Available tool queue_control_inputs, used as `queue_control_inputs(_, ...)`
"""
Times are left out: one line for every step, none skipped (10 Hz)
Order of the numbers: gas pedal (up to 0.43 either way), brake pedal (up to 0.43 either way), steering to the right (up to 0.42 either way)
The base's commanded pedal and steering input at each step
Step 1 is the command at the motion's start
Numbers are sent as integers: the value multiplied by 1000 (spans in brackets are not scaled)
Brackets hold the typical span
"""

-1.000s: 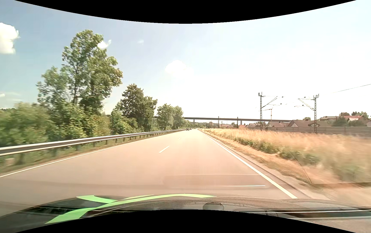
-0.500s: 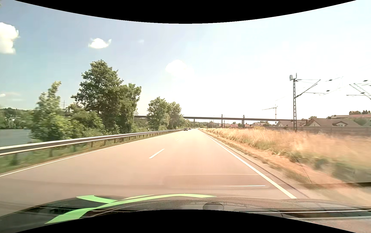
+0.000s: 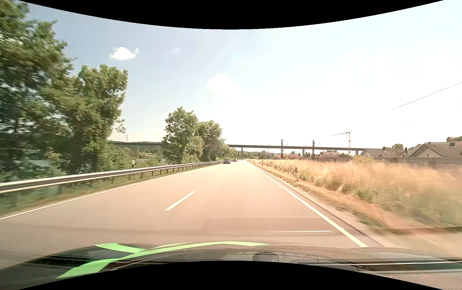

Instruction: Follow the waypoints while adhering to traffic rules and regulations

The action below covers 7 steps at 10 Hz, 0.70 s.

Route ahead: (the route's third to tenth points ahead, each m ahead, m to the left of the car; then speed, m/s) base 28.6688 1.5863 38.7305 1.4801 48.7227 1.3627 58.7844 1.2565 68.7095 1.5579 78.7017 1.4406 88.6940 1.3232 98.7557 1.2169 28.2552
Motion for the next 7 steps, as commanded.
queue_control_inputs(169,0,0)
queue_control_inputs(157,0,0)
queue_control_inputs(157,0,0)
queue_control_inputs(157,0,0)
queue_control_inputs(169,0,0)
queue_control_inputs(189,0,0)
queue_control_inputs(197,0,0)
